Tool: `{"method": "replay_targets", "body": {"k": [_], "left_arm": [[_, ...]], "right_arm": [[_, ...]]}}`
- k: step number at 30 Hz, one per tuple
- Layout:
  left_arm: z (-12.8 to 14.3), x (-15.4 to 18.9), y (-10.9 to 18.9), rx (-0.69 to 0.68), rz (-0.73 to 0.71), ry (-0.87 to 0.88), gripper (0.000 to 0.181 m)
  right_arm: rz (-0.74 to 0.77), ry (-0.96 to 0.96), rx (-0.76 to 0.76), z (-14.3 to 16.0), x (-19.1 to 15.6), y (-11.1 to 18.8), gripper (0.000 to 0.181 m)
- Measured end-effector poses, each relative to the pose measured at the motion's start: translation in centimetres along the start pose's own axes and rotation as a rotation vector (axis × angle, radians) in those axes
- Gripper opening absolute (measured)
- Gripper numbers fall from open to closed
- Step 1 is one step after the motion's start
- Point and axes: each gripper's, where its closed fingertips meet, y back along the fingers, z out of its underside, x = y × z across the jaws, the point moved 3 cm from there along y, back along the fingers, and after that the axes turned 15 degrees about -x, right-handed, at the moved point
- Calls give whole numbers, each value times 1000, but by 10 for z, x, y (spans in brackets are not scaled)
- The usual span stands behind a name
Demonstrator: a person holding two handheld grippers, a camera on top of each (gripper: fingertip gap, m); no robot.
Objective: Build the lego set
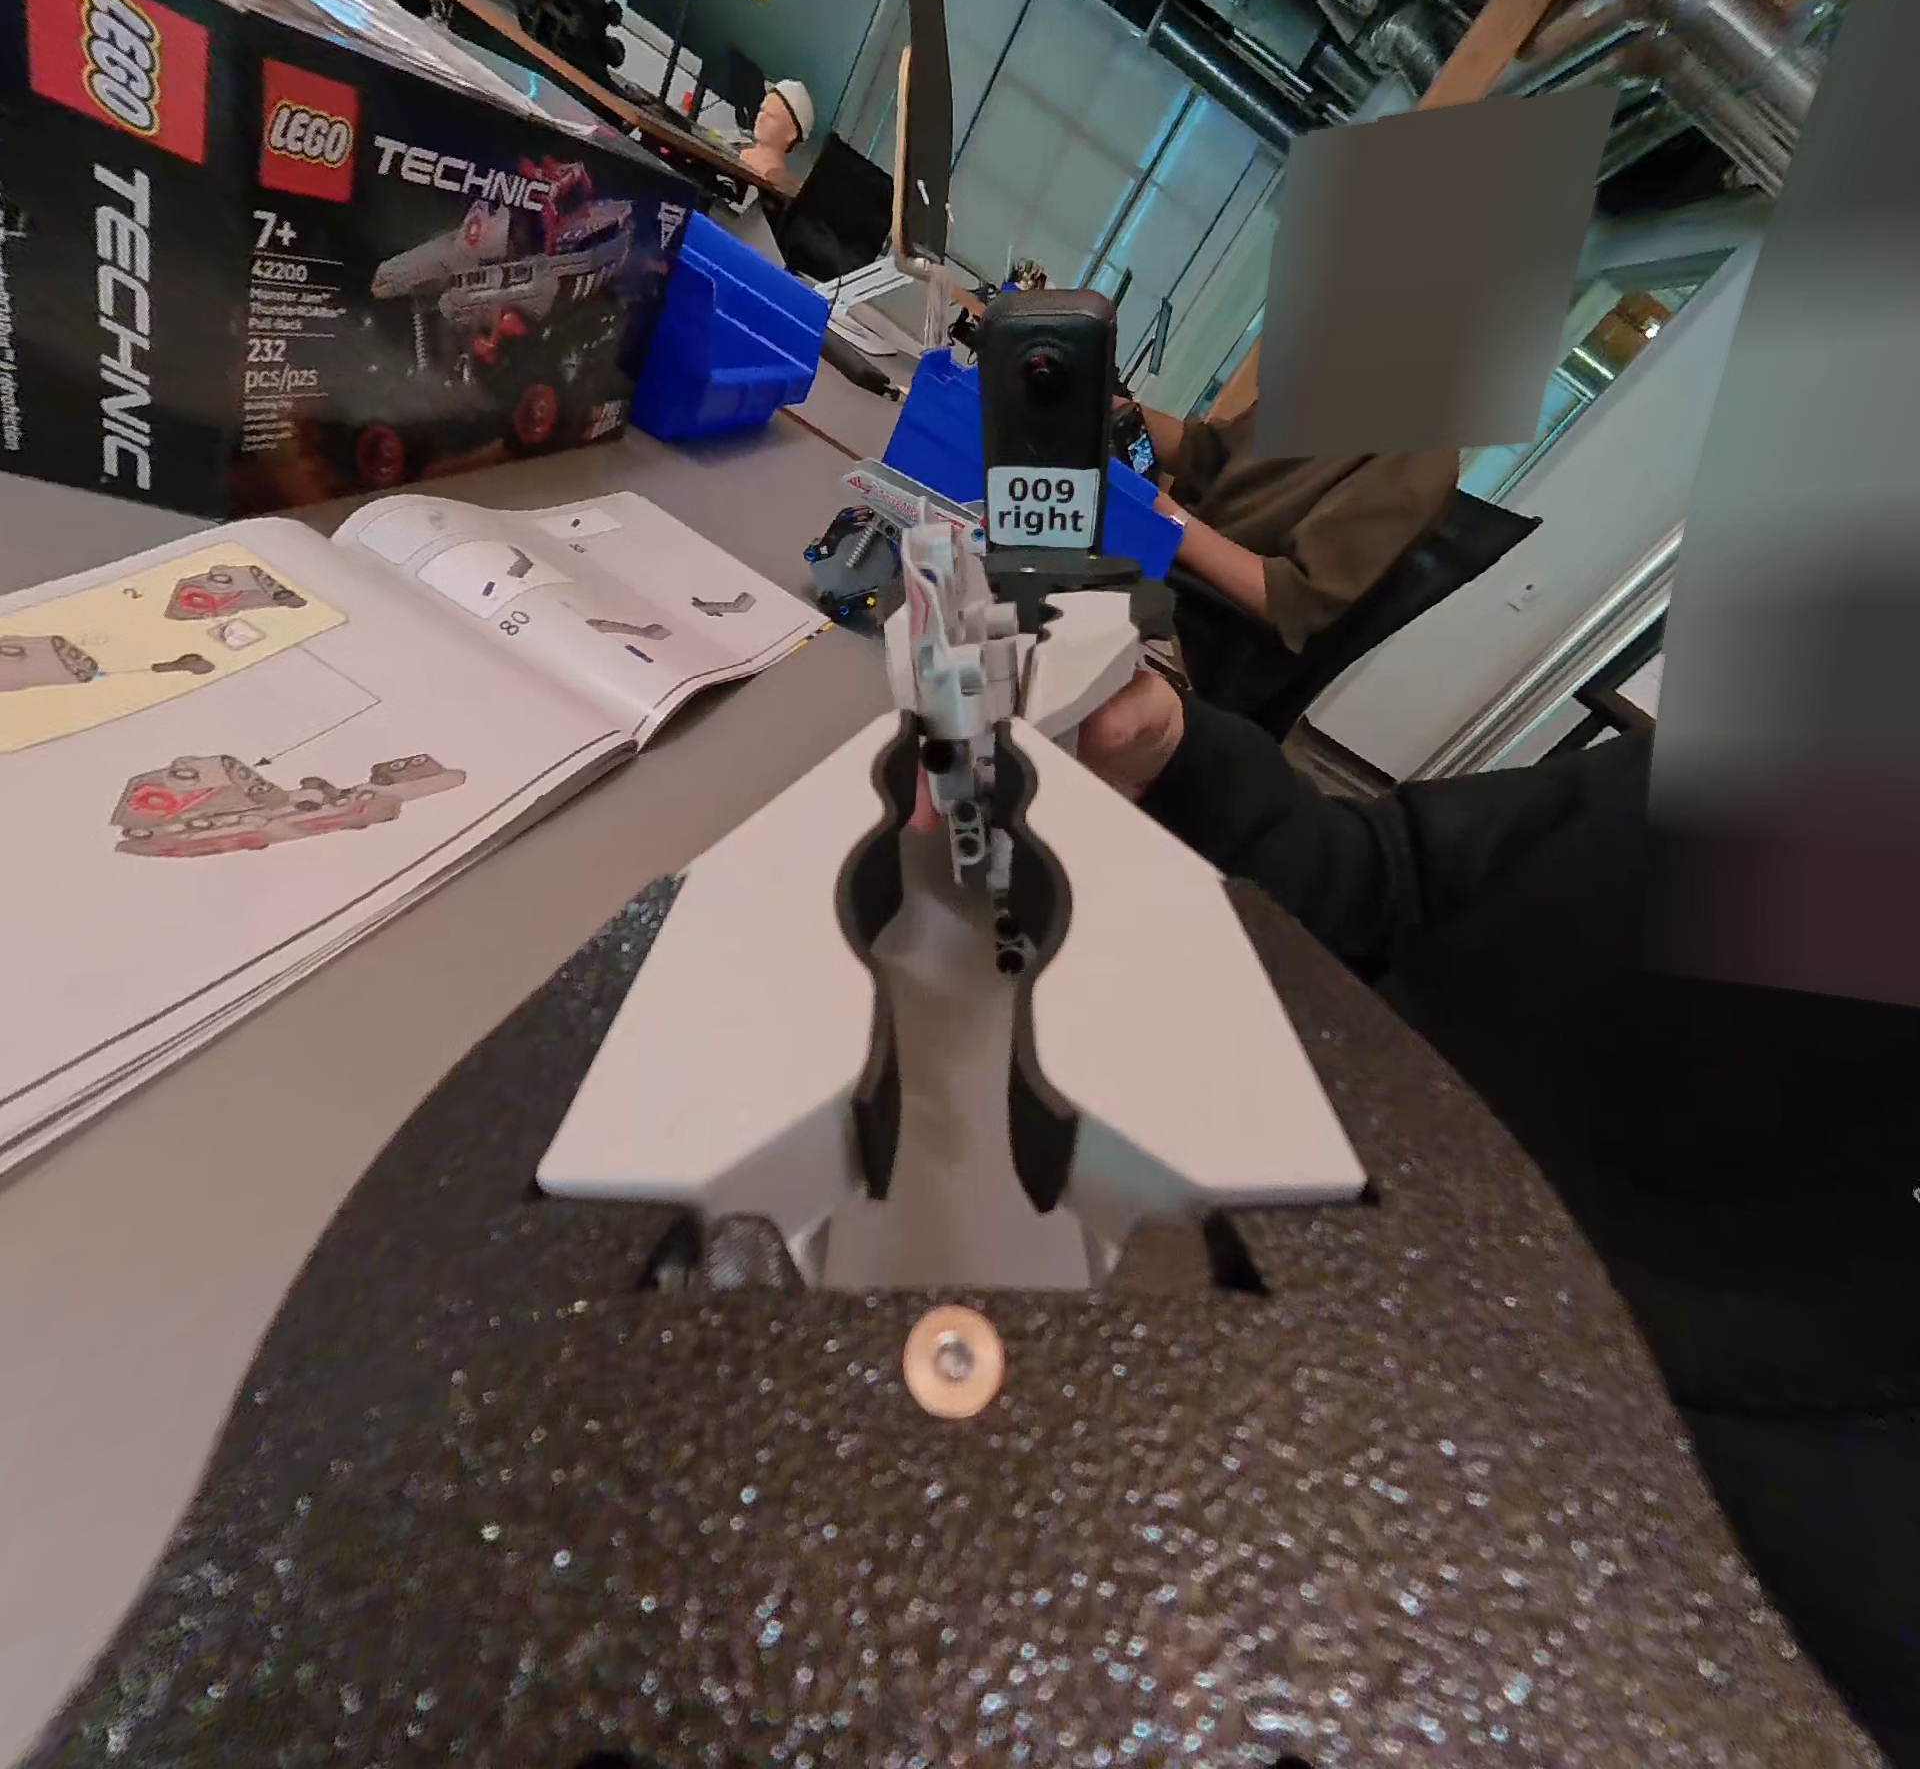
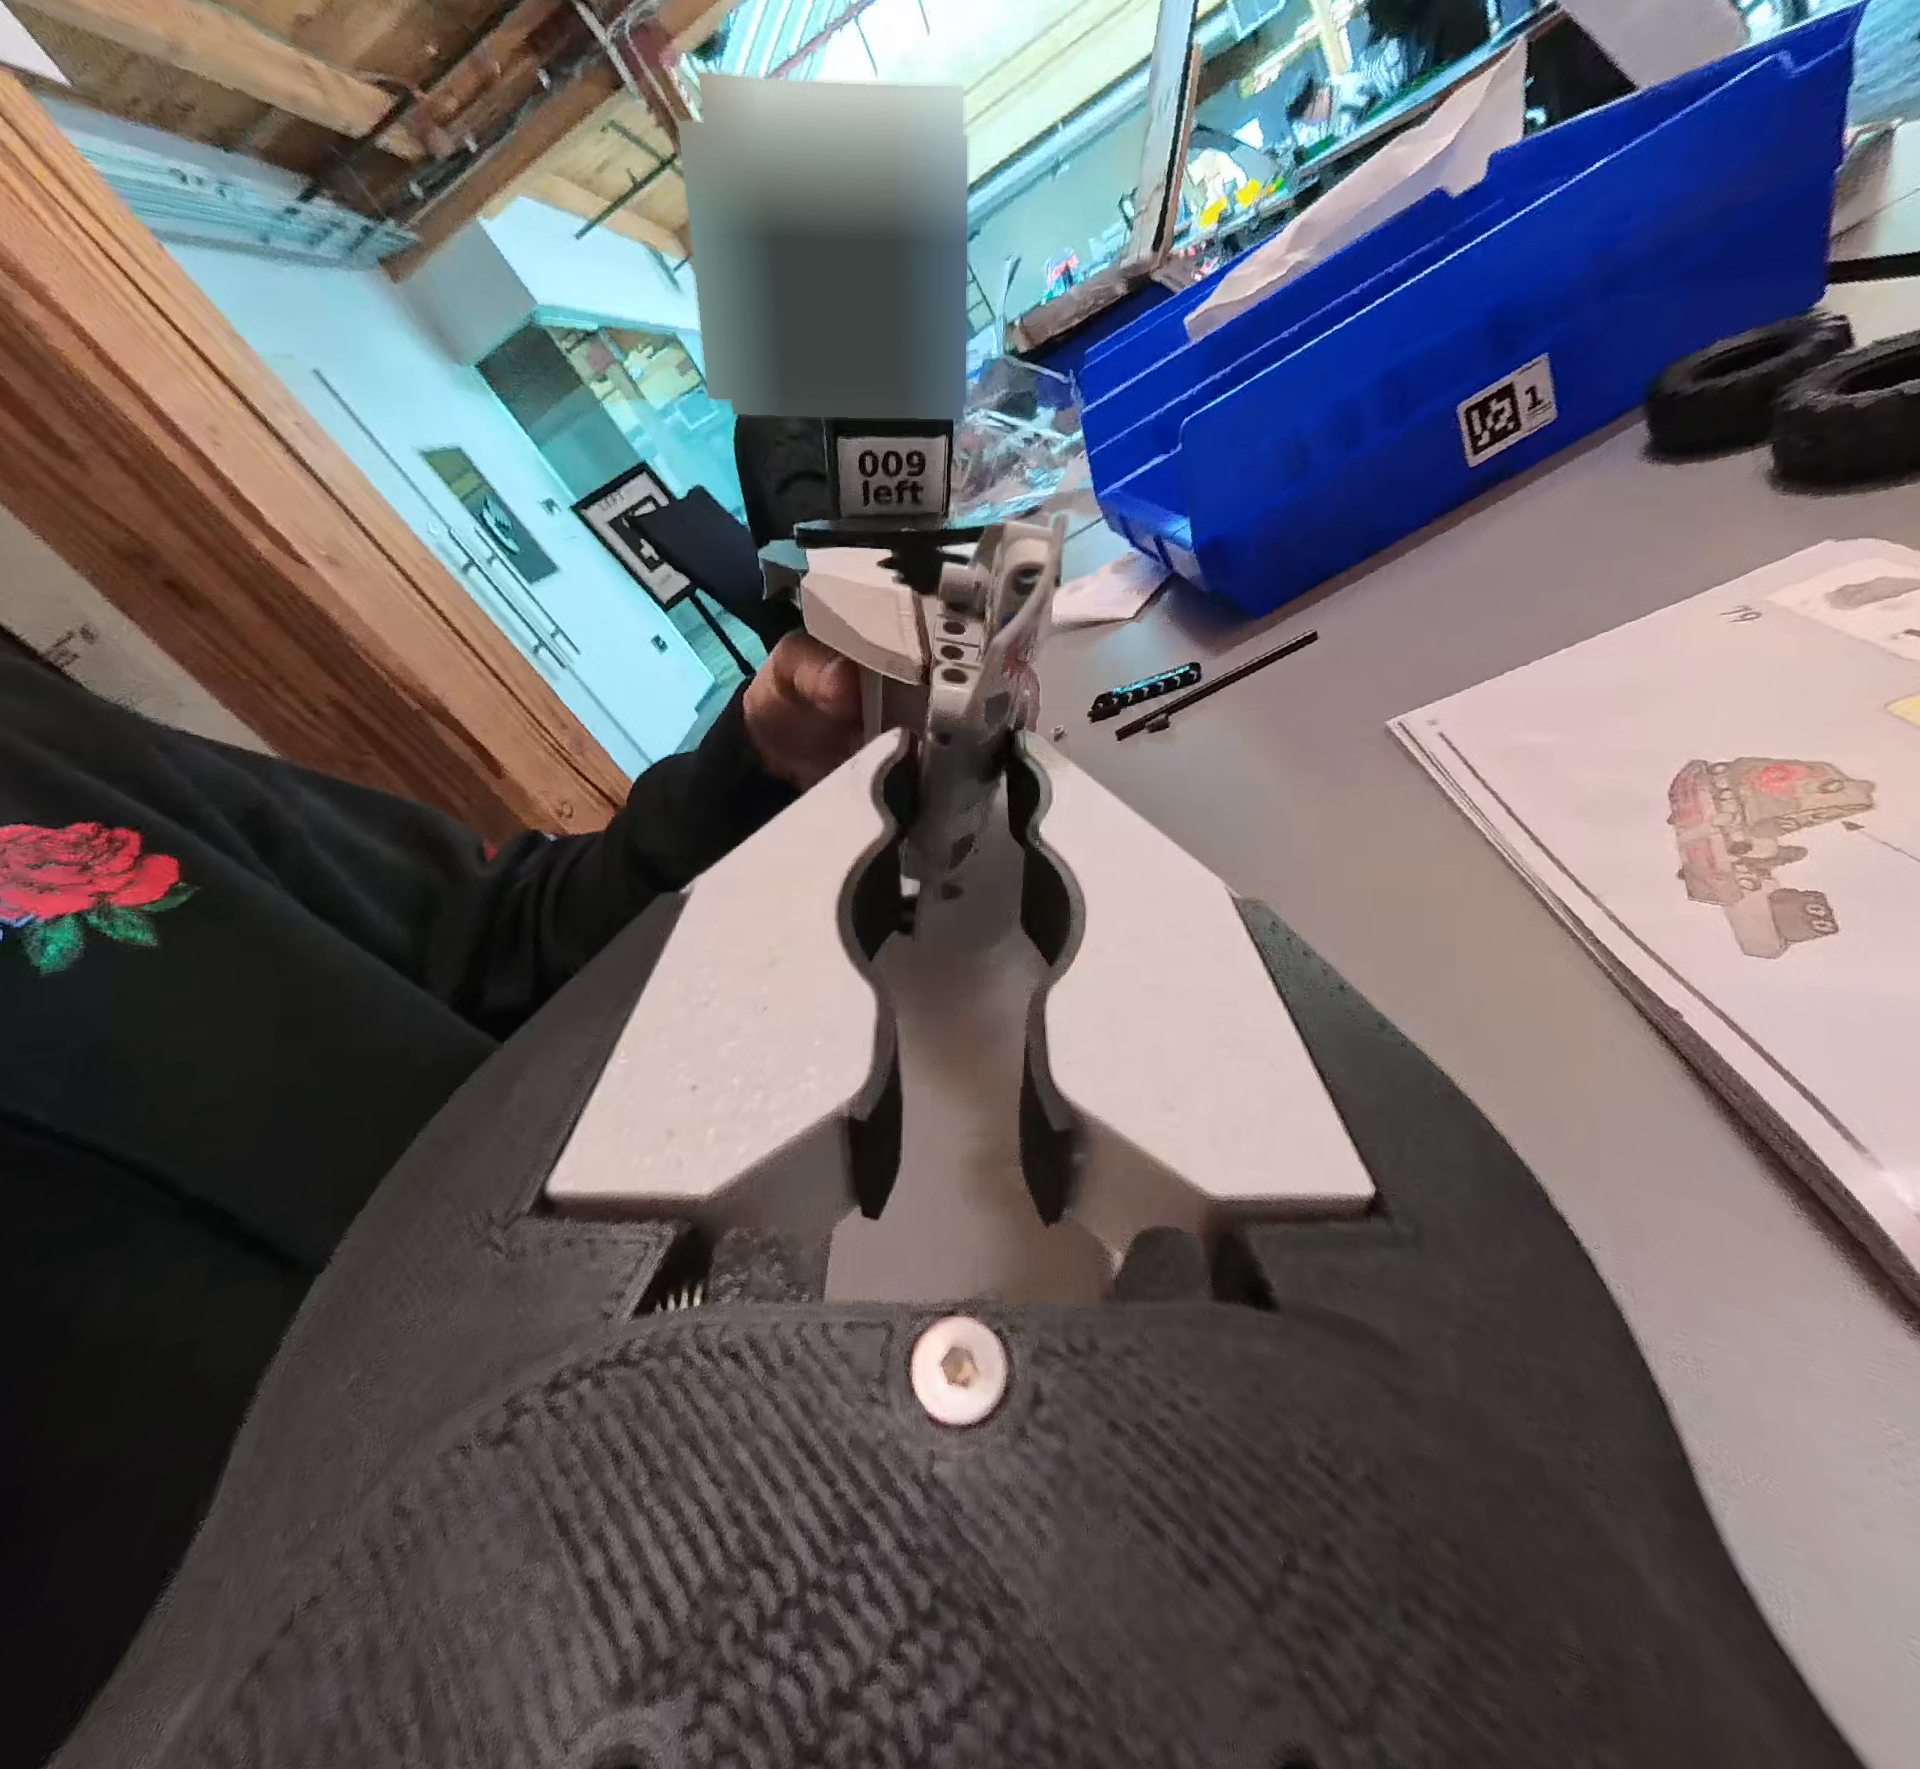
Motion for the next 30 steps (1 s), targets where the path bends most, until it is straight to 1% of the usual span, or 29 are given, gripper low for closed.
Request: {"method": "replay_targets", "body": {"k": [4, 6, 8, 9, 12, 14, 16, 24, 28, 30], "left_arm": [[0, 5, 2, -21, -1, -56, 11], [0, 5, 6, -26, -15, -67, 10], [1, 3, 12, -47, -64, -102, 7], [0, 3, 15, -49, -91, -139, 0], [-3, 14, 13, -69, -148, -284, 0], [-6, 14, 10, -79, -245, -352, 0], [-10, 16, 9, -58, -292, -398, 0], [-9, 19, 6, -87, -287, -406, 0], [-4, 19, 6, -127, -246, -361, 0], [-5, 21, 5, -109, -224, -350, 0]], "right_arm": [[5, 8, -16, -1, -2, 0, 14], [-34, -15, 5, -3, -5, 1, 14], [-70, -46, 32, -4, -5, 3, 14], [-86, -57, 40, -5, -5, 4, 14], [-120, -96, 91, -8, -5, 7, 14], [-148, -119, 113, -9, -5, 7, 14], [-183, -139, 130, -10, -8, 6, 14], [-191, -155, 136, -10, -9, 2, 14], [-178, -144, 119, -8, -10, 0, 14], [-194, -150, 125, -7, -11, -2, 14]]}}
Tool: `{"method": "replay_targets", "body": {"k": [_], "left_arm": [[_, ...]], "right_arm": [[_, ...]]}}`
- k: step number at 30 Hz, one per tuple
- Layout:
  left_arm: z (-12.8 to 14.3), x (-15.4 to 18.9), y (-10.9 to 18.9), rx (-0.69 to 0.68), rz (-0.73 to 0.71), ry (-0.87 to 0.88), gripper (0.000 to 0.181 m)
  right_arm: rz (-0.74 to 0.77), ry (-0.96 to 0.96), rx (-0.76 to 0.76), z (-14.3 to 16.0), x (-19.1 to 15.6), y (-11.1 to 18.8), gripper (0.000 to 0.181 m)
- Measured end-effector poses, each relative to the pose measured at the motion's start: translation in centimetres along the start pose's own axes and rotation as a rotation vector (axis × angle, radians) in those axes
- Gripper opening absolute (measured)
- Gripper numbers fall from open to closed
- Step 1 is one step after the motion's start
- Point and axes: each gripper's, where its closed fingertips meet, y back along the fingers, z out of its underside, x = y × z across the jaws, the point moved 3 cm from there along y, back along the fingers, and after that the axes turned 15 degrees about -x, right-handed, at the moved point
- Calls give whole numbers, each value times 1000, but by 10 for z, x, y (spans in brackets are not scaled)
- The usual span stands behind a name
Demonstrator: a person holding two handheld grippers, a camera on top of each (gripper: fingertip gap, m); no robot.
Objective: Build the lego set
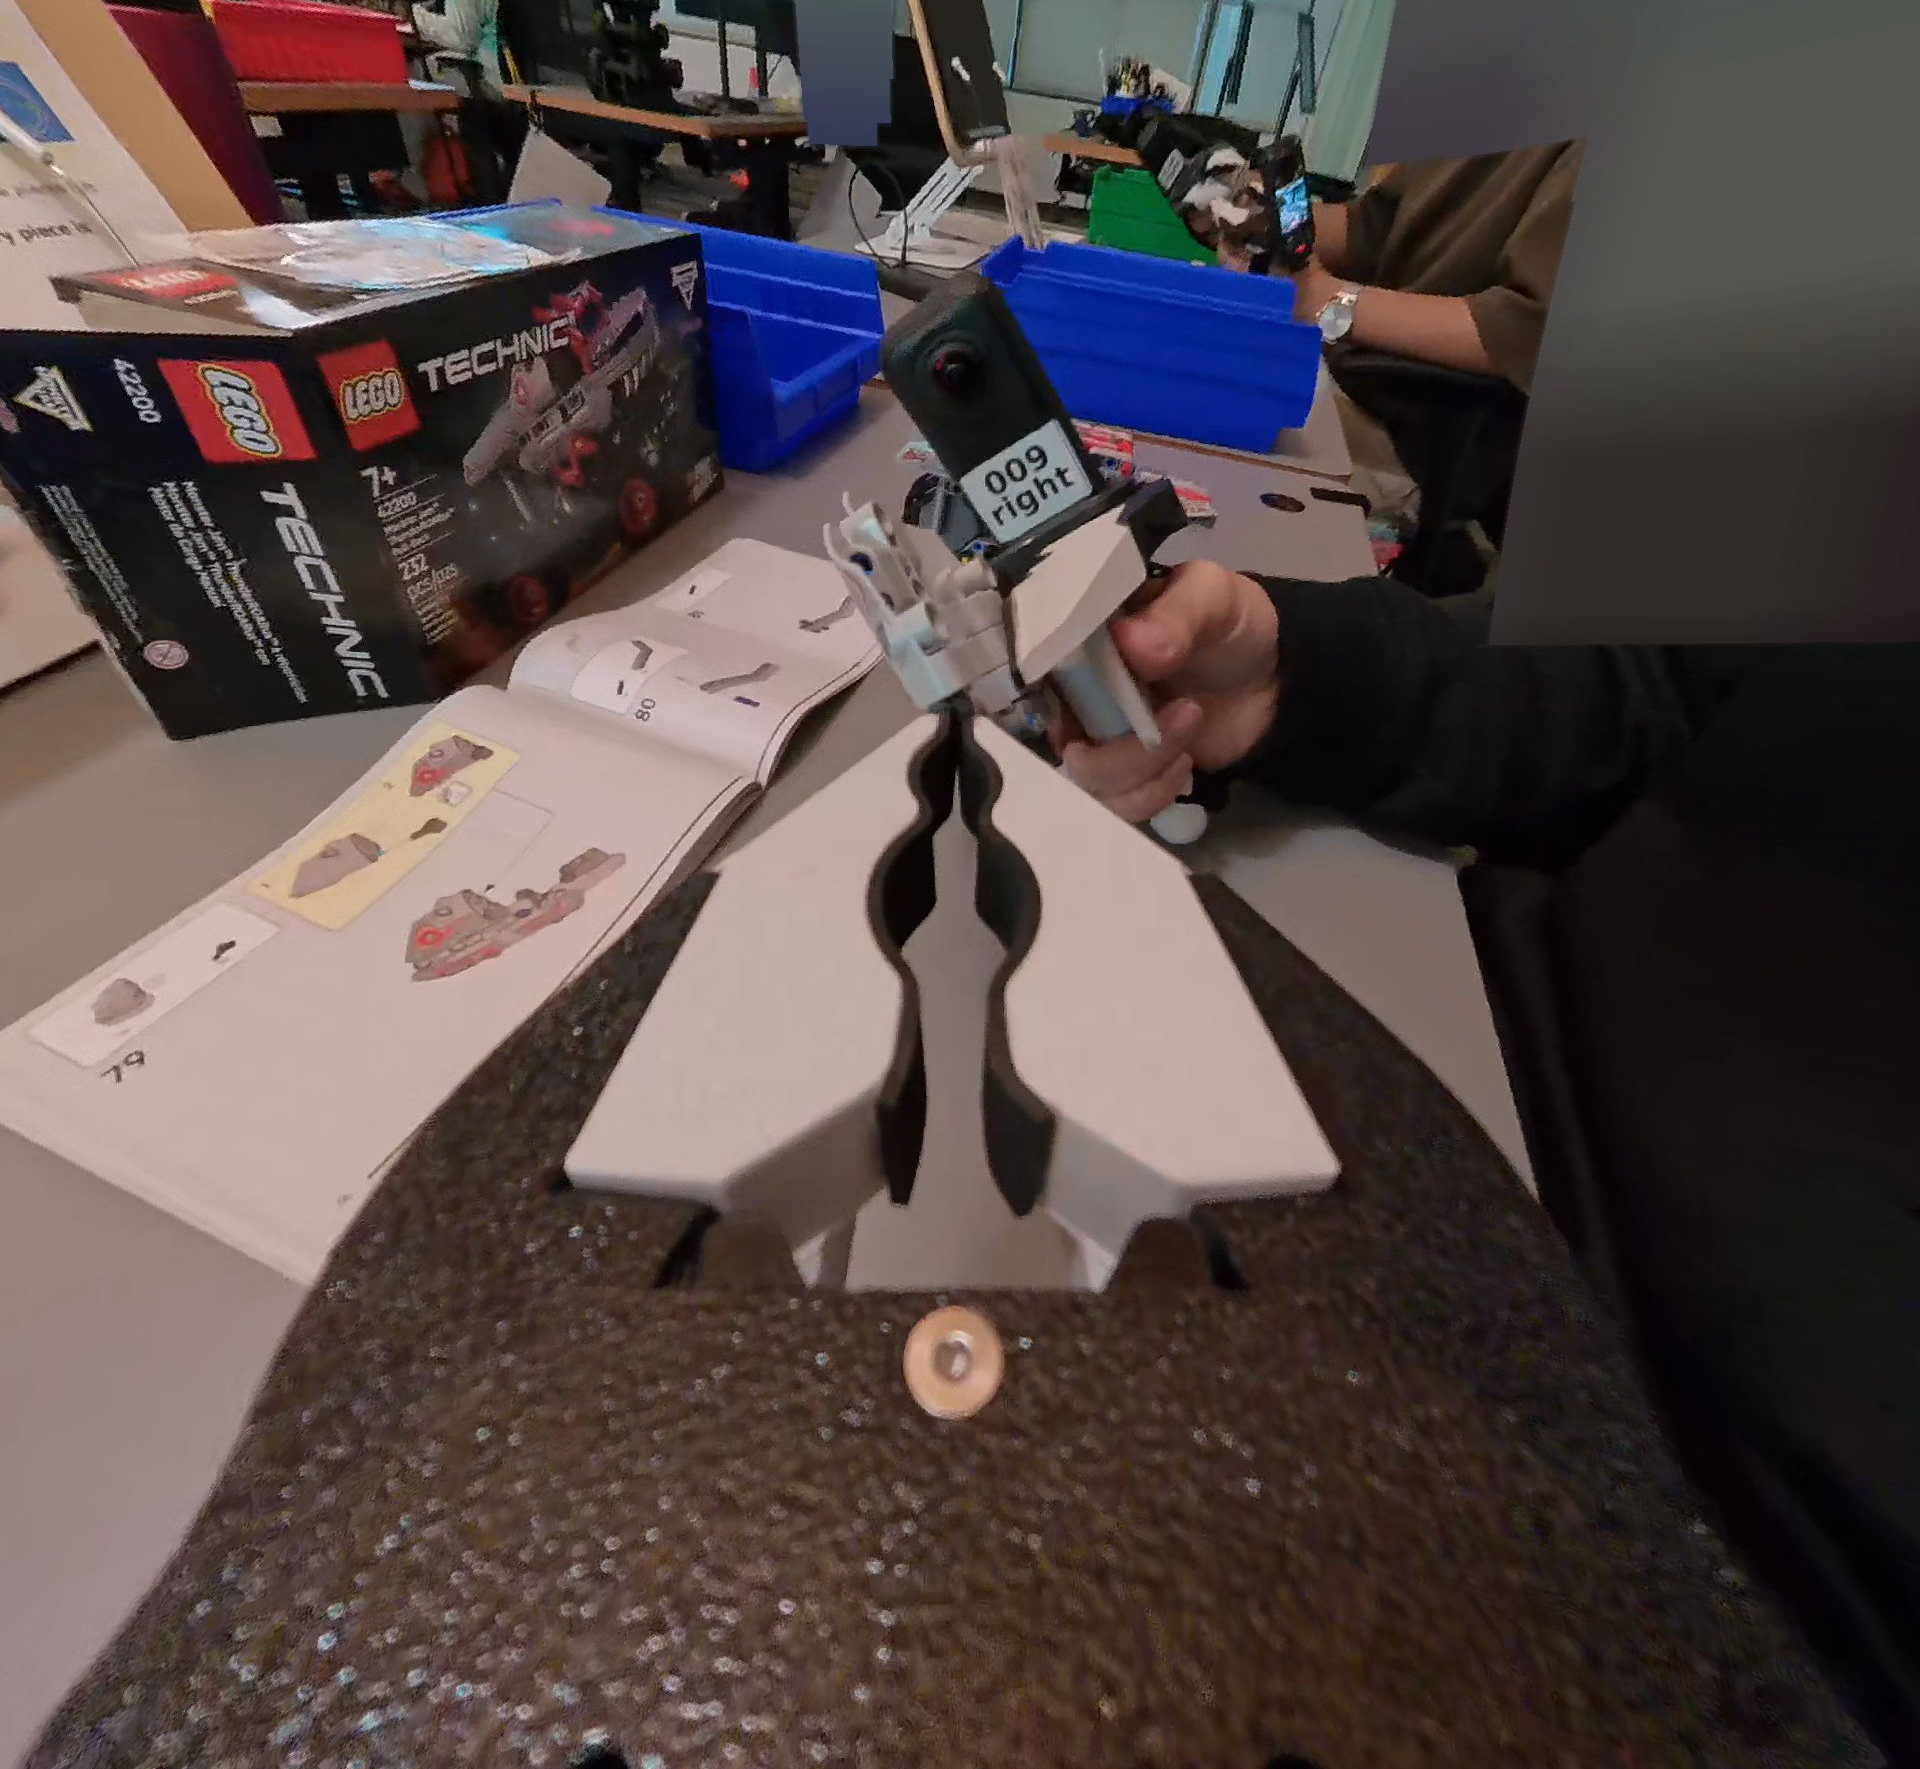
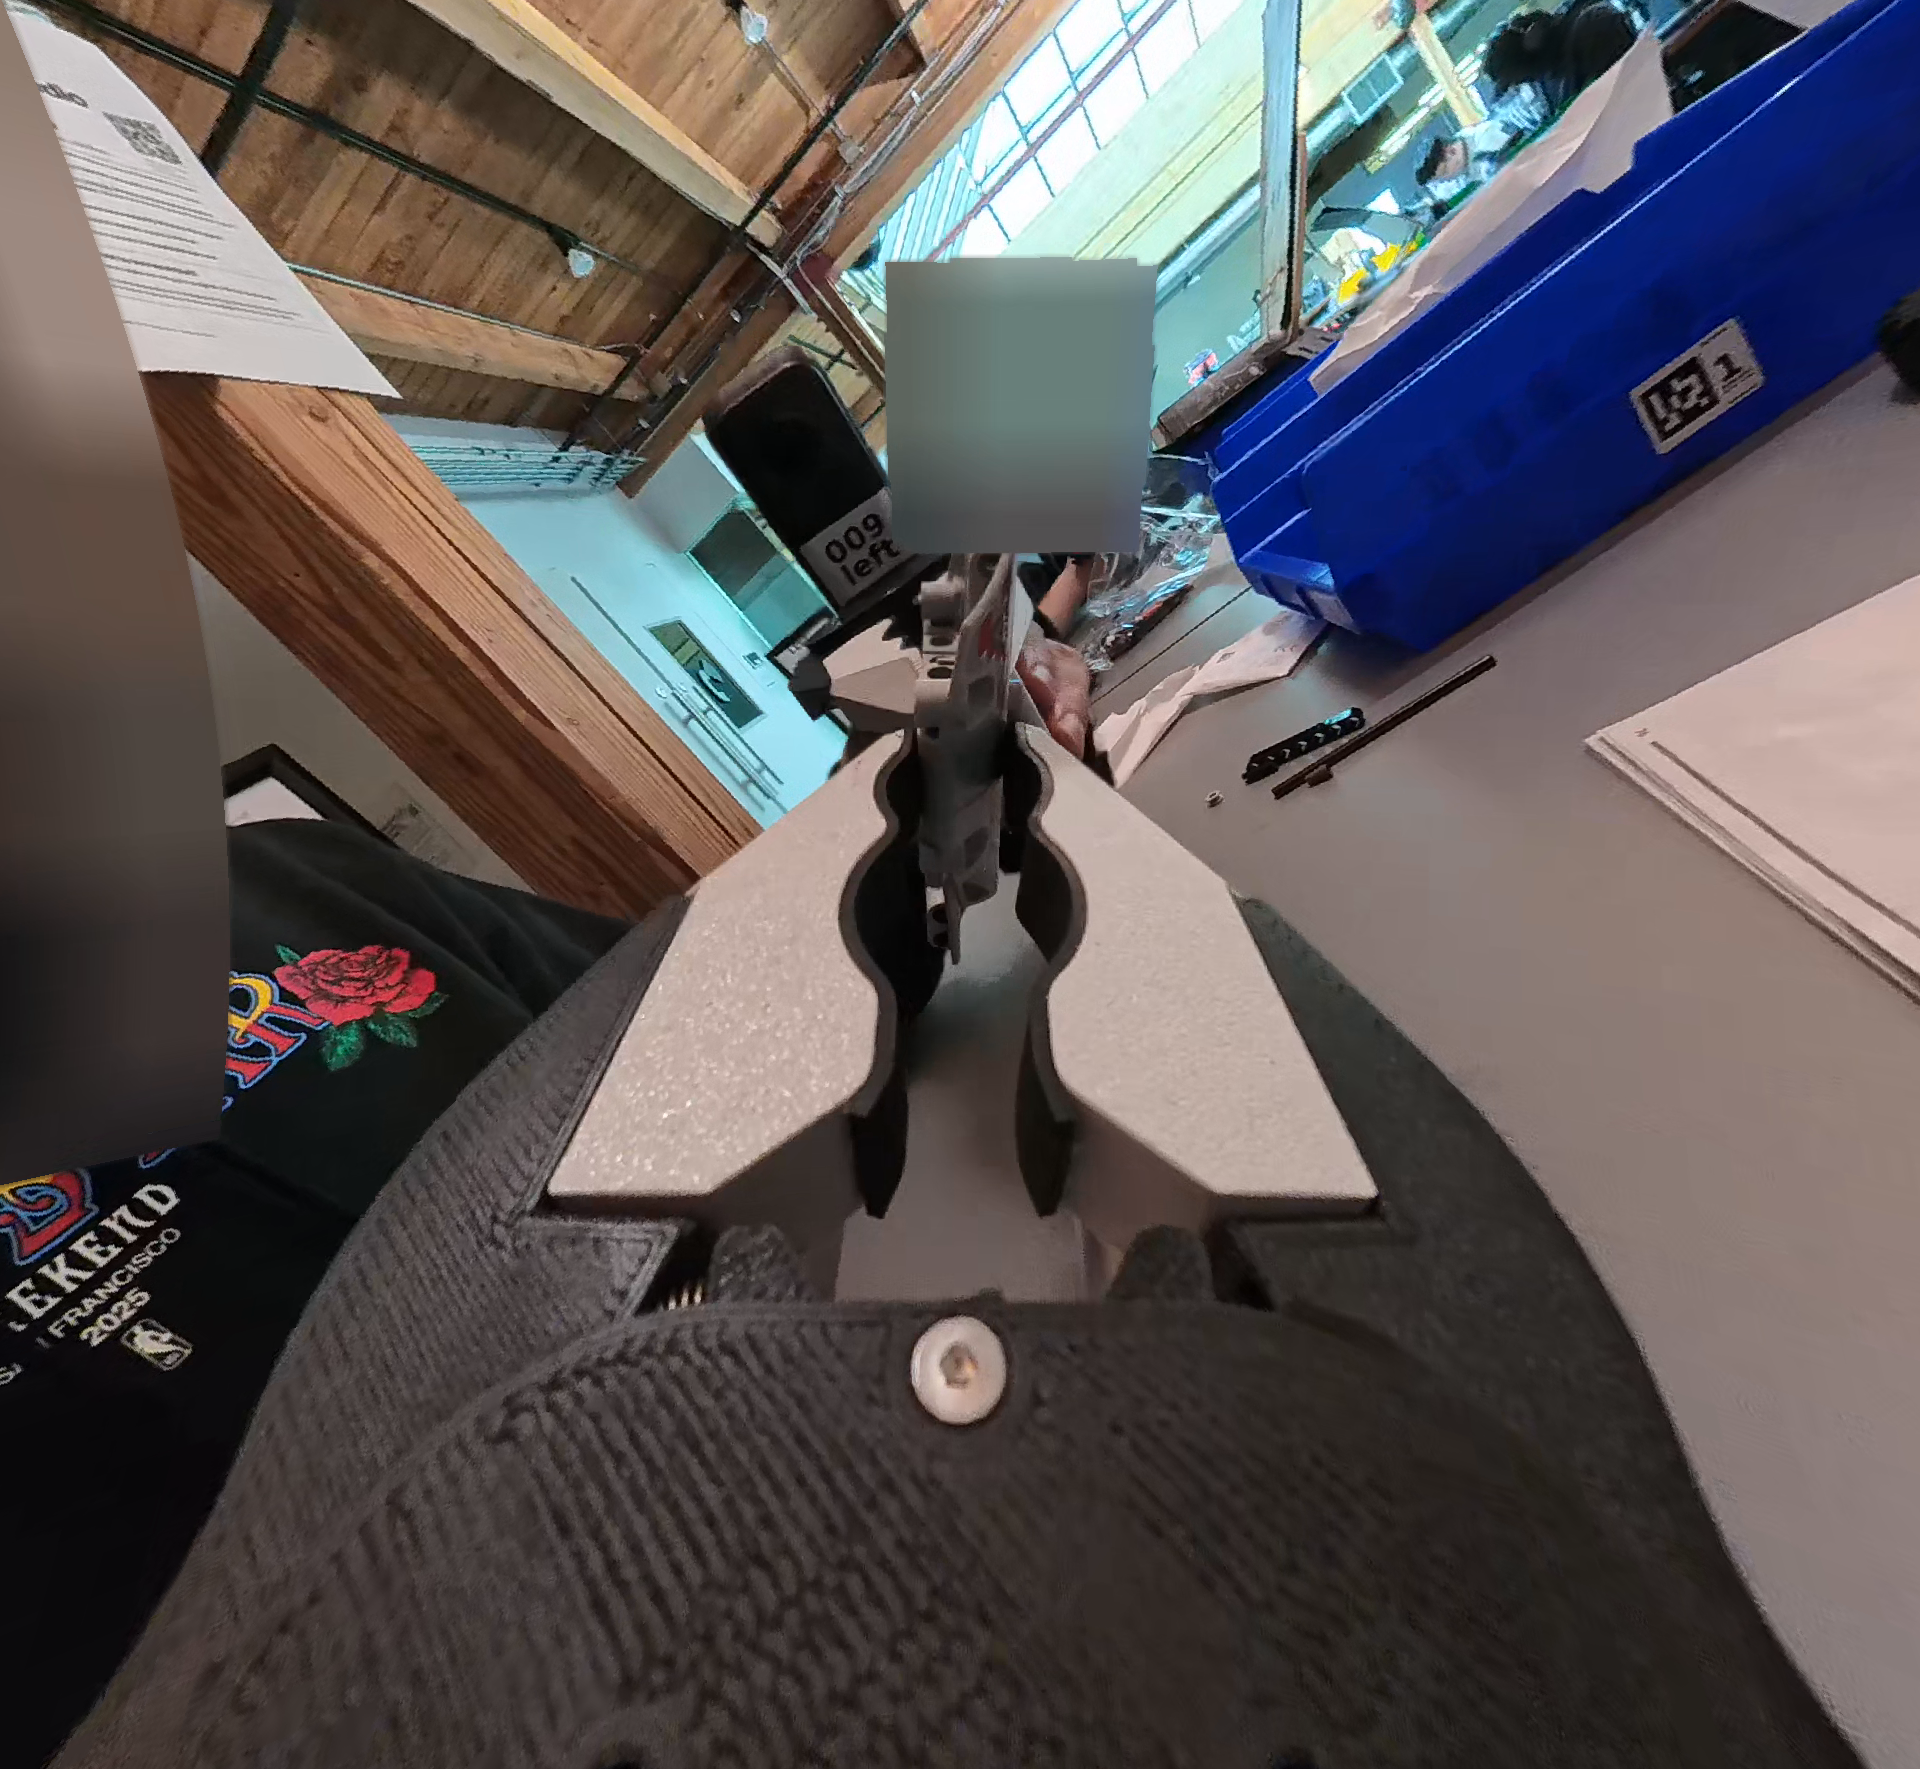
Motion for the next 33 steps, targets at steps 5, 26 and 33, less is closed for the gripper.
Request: {"method": "replay_targets", "body": {"k": [5, 26, 33], "left_arm": [[0, -2, -3, 16, 15, 27, 0], [8, -5, 9, -10, 101, 132, 0], [16, -11, 2, -54, 70, 137, 0]], "right_arm": [[9, 4, -10, 0, 1, 2, 14], [115, 210, -236, 20, 2, -8, 22], [184, 293, -221, 16, 5, -1, 29]]}}
